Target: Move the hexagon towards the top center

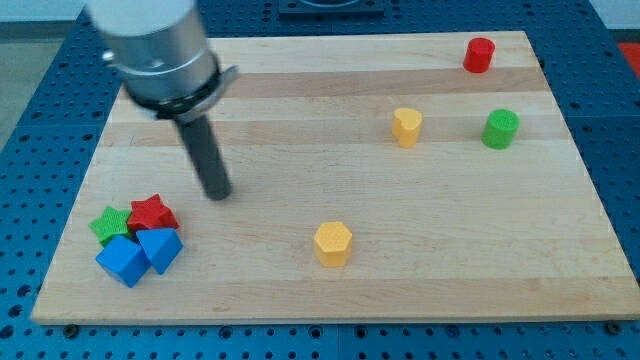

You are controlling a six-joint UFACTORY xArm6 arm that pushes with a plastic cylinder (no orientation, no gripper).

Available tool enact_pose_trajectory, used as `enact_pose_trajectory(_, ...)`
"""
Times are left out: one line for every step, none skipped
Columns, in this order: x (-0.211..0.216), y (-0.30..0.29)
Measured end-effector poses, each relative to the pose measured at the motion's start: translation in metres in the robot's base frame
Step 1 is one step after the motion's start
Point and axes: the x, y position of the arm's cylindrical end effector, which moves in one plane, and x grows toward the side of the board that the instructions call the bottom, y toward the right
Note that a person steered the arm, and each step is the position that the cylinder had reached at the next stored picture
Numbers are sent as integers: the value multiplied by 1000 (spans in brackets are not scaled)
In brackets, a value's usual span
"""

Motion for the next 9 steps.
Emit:
enact_pose_trajectory(14,40)
enact_pose_trajectory(58,44)
enact_pose_trajectory(60,44)
enact_pose_trajectory(120,44)
enact_pose_trajectory(138,44)
enact_pose_trajectory(139,104)
enact_pose_trajectory(139,153)
enact_pose_trajectory(139,153)
enact_pose_trajectory(139,133)
